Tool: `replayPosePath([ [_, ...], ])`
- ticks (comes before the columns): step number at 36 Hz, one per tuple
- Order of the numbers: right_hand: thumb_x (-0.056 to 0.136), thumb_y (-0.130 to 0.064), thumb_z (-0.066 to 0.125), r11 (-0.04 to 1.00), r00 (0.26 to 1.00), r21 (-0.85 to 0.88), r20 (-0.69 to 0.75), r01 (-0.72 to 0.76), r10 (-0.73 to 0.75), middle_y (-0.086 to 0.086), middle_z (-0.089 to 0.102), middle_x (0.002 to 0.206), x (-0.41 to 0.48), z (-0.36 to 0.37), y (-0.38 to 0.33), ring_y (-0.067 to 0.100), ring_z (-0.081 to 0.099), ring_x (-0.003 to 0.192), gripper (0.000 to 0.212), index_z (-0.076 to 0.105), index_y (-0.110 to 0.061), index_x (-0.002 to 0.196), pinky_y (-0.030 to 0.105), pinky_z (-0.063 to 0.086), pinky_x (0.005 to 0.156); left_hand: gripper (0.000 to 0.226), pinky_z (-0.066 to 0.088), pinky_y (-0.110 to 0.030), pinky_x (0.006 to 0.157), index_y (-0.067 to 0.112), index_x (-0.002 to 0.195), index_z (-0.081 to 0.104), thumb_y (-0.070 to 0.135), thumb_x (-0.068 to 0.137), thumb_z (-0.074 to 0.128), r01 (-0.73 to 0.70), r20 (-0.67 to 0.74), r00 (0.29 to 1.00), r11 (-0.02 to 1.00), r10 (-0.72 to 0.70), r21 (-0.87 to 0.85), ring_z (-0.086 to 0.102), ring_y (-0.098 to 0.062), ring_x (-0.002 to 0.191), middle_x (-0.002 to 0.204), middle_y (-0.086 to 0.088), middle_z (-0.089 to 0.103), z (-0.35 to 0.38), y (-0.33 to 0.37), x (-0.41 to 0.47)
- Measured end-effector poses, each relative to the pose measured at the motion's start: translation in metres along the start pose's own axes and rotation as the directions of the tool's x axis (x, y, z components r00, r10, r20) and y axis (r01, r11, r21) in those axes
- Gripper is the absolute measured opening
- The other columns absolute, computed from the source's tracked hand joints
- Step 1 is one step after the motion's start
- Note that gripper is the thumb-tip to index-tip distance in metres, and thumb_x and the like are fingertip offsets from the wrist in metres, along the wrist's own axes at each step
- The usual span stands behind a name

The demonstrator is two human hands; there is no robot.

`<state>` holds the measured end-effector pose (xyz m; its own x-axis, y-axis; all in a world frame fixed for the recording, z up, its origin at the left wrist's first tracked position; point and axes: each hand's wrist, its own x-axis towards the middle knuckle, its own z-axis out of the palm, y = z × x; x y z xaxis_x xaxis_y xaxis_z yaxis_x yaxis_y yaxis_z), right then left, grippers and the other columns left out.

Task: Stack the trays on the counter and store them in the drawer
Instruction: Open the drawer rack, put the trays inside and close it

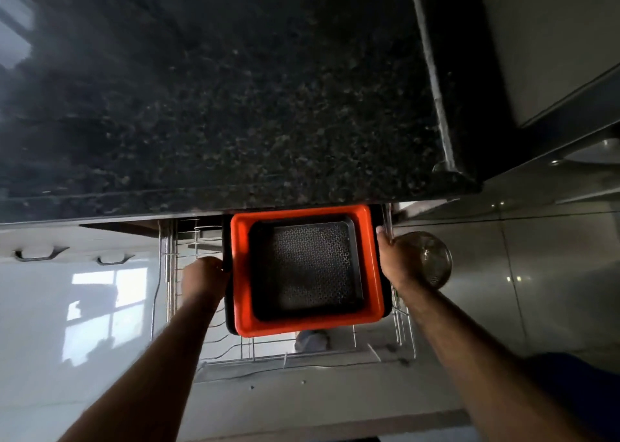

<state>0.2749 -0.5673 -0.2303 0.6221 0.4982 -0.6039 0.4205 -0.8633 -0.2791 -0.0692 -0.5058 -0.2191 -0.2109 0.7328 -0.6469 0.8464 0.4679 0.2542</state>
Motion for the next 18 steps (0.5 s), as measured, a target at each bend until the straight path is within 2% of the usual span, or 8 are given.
replayPosePath([
  [3, 0.093, -0.074, 0.029, 1.000, 1.000, -0.026, 0.018, 0.011, -0.010, 0.022, 0.070, 0.083, 0.001, 0.007, -0.004, 0.035, 0.070, 0.080, 0.076, 0.058, -0.008, 0.068, 0.035, 0.050, 0.071, 0.014, 0.056, -0.034, 0.061, 0.010, 0.070, 0.073, 0.020, 0.078, 0.065, 0.019, -0.004, 1.000, 0.998, -0.019, 0.066, 0.067, -0.030, 0.066, 0.065, -0.010, 0.071, 0.008, 0.000, 0.007],
  [6, 0.093, -0.073, 0.027, 0.995, 0.998, -0.077, 0.029, 0.065, -0.063, 0.019, 0.065, 0.077, 0.006, 0.011, -0.003, 0.027, 0.062, 0.074, 0.076, 0.059, -0.007, 0.070, 0.038, 0.052, 0.073, 0.022, 0.044, -0.029, 0.056, 0.010, 0.065, 0.068, 0.023, 0.082, 0.060, 0.005, 0.000, 1.000, 0.985, -0.005, 0.174, 0.062, -0.028, 0.063, 0.061, -0.005, 0.066, 0.014, -0.001, 0.016],
  [8, 0.094, -0.072, 0.029, 0.994, 0.997, -0.079, 0.030, 0.071, -0.069, 0.018, 0.065, 0.076, 0.008, 0.015, -0.003, 0.028, 0.062, 0.074, 0.074, 0.056, -0.009, 0.069, 0.037, 0.048, 0.071, 0.023, 0.038, -0.028, 0.057, 0.010, 0.067, 0.065, 0.021, 0.085, 0.056, -0.009, 0.012, 1.000, 0.970, 0.007, 0.242, 0.064, -0.032, 0.069, 0.065, -0.008, 0.065, 0.019, 0.000, 0.021],
  [10, 0.094, -0.072, 0.032, 0.996, 0.998, -0.063, 0.026, 0.057, -0.056, 0.021, 0.072, 0.086, 0.010, 0.019, -0.004, 0.034, 0.069, 0.084, 0.082, 0.066, 0.001, 0.078, 0.037, 0.051, 0.073, 0.021, 0.037, -0.029, 0.058, 0.010, 0.068, 0.063, 0.016, 0.085, 0.052, -0.021, 0.023, 1.000, 0.966, 0.016, 0.259, 0.067, -0.035, 0.078, 0.076, -0.015, 0.071, 0.025, 0.000, 0.023],
  [13, 0.091, -0.075, 0.034, 0.997, 0.999, -0.059, 0.022, 0.050, -0.048, 0.022, 0.074, 0.090, 0.008, 0.023, -0.006, 0.034, 0.071, 0.087, 0.087, 0.071, 0.003, 0.086, 0.033, 0.050, 0.070, 0.018, 0.040, -0.030, 0.059, 0.005, 0.074, 0.065, 0.015, 0.085, 0.054, -0.007, 0.003, 1.000, 0.981, 0.007, 0.196, 0.067, -0.037, 0.079, 0.079, -0.020, 0.071, 0.032, 0.000, 0.024],
  [15, 0.088, -0.078, 0.036, 0.999, 0.999, -0.042, 0.029, 0.026, -0.025, 0.023, 0.074, 0.095, 0.007, 0.025, -0.007, 0.034, 0.072, 0.090, 0.090, 0.071, 0.004, 0.091, 0.035, 0.054, 0.074, 0.017, 0.041, -0.030, 0.057, 0.005, 0.077, 0.064, 0.017, 0.084, 0.055, 0.017, 0.005, 1.000, 0.990, -0.018, 0.141, 0.063, -0.033, 0.067, 0.068, -0.016, 0.066, 0.036, 0.004, 0.021],
  [16, 0.086, -0.080, 0.038, 1.000, 0.999, -0.017, 0.035, 0.004, -0.004, 0.023, 0.074, 0.099, 0.006, 0.027, -0.007, 0.034, 0.071, 0.093, 0.091, 0.071, 0.004, 0.096, 0.036, 0.056, 0.077, 0.019, 0.041, -0.029, 0.056, 0.005, 0.078, 0.063, 0.021, 0.085, 0.055, 0.026, 0.006, 1.000, 0.994, -0.027, 0.110, 0.058, -0.030, 0.061, 0.063, -0.012, 0.061, 0.038, 0.006, 0.019],
  [18, 0.082, -0.083, 0.041, 0.998, 0.996, 0.047, 0.072, -0.046, 0.043, 0.022, 0.072, 0.112, 0.003, 0.030, -0.008, 0.035, 0.069, 0.103, 0.093, 0.067, 0.001, 0.113, 0.037, 0.056, 0.085, 0.031, 0.041, -0.031, 0.058, 0.005, 0.084, 0.063, 0.034, 0.088, 0.053, 0.039, 0.026, 0.999, 0.997, -0.041, 0.068, 0.056, -0.029, 0.064, 0.066, -0.011, 0.059, 0.043, 0.008, 0.017],
])
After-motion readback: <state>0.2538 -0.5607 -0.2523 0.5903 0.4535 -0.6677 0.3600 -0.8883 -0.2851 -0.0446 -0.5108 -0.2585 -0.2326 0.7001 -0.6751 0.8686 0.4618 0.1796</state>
